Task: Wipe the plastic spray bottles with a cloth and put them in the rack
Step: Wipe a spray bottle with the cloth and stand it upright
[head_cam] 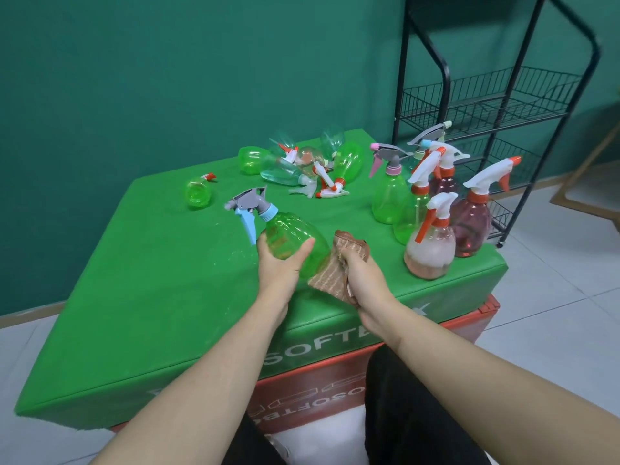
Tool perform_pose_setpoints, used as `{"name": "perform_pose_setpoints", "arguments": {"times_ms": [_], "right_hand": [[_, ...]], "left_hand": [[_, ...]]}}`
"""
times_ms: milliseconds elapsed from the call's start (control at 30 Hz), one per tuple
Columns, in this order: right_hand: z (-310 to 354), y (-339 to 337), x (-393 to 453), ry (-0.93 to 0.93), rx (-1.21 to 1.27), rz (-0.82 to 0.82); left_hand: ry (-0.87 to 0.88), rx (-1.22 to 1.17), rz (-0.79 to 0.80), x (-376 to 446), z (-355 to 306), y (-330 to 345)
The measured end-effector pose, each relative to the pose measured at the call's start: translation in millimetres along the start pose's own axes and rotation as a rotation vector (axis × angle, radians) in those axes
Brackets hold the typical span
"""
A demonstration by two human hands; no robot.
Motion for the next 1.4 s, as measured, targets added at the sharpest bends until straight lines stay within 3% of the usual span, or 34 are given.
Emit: {"name": "perform_pose_setpoints", "arguments": {"times_ms": [333, 867, 1400], "right_hand": [[20, -51, -5, -0.08, -0.187, 0.031], [17, -85, 40, -0.034, -0.086, 0.021], [7, -80, 40, 0.024, -0.129, 0.022]], "left_hand": [[0.035, 0.136, 0.101, -5, -26, 41], [0.104, 0.243, 0.224, 64, -46, 142], [0.098, 0.318, 0.24, 59, -40, 135]]}}
Point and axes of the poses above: each hand's wrist, its own x-axis towards the middle knuckle, its own y-axis out of the palm, z = x × y, the point moved 4 cm from there along x, towards the middle knuckle, and after that the axes turned 9 degrees about x, right-handed, at the moved point
